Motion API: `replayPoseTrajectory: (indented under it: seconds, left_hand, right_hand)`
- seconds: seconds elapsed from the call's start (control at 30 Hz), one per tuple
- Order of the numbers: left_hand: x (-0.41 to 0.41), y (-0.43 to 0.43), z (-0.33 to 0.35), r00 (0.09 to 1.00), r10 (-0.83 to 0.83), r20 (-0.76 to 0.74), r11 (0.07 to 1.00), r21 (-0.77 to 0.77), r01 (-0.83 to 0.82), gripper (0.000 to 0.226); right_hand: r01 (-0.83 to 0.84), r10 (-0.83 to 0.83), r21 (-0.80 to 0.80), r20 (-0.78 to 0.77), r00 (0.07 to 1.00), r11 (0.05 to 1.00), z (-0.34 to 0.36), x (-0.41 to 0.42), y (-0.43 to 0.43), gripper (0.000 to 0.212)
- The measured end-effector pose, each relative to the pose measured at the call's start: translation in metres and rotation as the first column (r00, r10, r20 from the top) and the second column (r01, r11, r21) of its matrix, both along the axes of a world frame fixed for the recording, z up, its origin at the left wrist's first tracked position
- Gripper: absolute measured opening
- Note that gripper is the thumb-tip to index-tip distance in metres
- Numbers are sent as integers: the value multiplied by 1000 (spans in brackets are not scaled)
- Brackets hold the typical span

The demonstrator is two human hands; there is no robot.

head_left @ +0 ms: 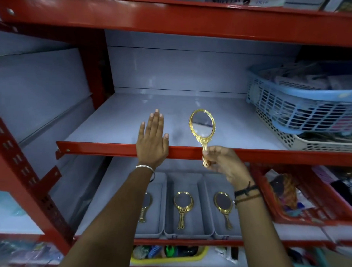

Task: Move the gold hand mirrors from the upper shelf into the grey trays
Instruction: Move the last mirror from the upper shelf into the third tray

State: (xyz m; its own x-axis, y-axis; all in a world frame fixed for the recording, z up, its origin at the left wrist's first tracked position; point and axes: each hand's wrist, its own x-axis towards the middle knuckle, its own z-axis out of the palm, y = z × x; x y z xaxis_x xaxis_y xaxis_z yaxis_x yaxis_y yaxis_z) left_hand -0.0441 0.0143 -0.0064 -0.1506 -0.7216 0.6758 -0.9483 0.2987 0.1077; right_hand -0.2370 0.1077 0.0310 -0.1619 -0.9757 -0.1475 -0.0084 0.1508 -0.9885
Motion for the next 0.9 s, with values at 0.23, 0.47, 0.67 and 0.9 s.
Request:
replayPoseTrajectory:
  seconds: [0.23, 0.47, 0.67, 0.9]
  left_hand:
    - [-6, -3, -5, 998, 70, -4, 997, -31, -70, 62]
    - [-9, -5, -11, 993, 108, -45, 992, -54, -110, 60]
    - [-11, -9, -14, 992, 104, -72, 988, -105, -111, 60]
    - [-11, -14, -17, 987, 144, -68, 974, -164, -153, 61]
  right_hand:
    - [-188, 191, 198, 6, 982, 962, -85, -64, 62, 16]
    - [-83, 110, 401, -46, 993, 912, -156, -113, 59, 8]
    - [122, -73, 519, -115, 991, 846, -204, -120, 21, 10]
    - [189, -71, 593, -217, 974, 783, -246, -130, -10, 34]
